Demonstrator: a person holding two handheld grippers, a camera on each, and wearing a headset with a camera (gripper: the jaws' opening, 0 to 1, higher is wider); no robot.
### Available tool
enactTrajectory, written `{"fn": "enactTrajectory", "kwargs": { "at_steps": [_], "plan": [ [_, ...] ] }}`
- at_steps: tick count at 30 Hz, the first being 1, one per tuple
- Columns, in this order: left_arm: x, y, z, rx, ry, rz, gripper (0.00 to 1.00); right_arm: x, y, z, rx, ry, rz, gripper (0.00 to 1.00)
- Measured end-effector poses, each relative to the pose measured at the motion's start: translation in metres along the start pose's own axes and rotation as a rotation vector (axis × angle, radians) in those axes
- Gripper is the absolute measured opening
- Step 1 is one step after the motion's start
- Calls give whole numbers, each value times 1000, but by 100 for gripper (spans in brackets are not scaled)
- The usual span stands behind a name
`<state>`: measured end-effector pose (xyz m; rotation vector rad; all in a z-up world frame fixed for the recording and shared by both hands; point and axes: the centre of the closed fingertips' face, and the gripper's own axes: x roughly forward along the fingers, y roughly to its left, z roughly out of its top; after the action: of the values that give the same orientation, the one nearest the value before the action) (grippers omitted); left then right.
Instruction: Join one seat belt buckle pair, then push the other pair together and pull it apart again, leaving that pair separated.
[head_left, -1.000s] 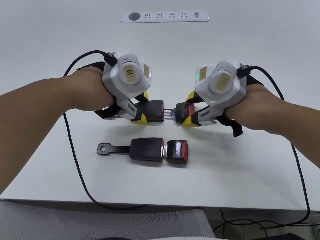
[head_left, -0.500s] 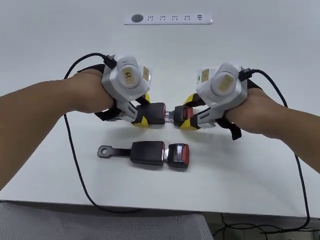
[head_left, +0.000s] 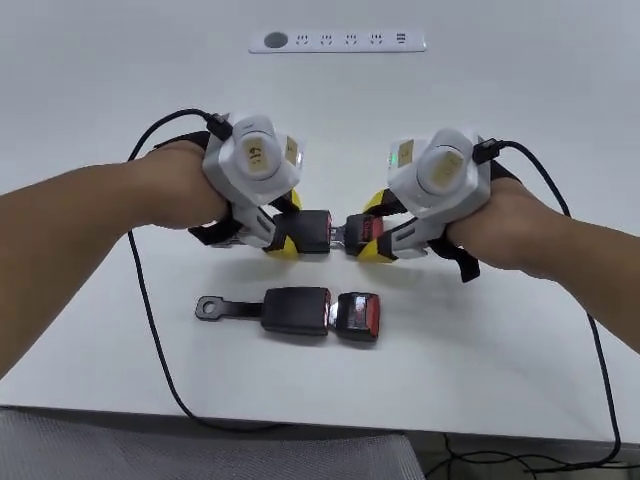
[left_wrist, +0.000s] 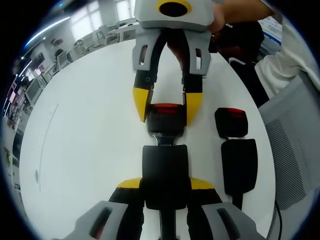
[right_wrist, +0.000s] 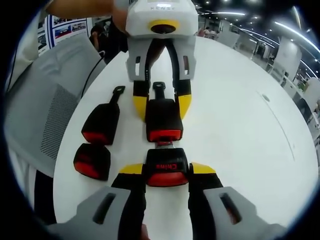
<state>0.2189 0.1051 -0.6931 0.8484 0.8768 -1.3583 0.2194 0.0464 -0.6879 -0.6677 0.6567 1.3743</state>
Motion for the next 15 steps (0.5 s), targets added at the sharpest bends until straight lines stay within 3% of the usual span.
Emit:
{"fn": "enactTrajectory", "kwargs": {
  "at_steps": [15],
  "plan": [
    [-1, 0, 0, -2, -3, 4, 32, 3, 1, 4, -22, 23, 6, 31]
  ]
}}
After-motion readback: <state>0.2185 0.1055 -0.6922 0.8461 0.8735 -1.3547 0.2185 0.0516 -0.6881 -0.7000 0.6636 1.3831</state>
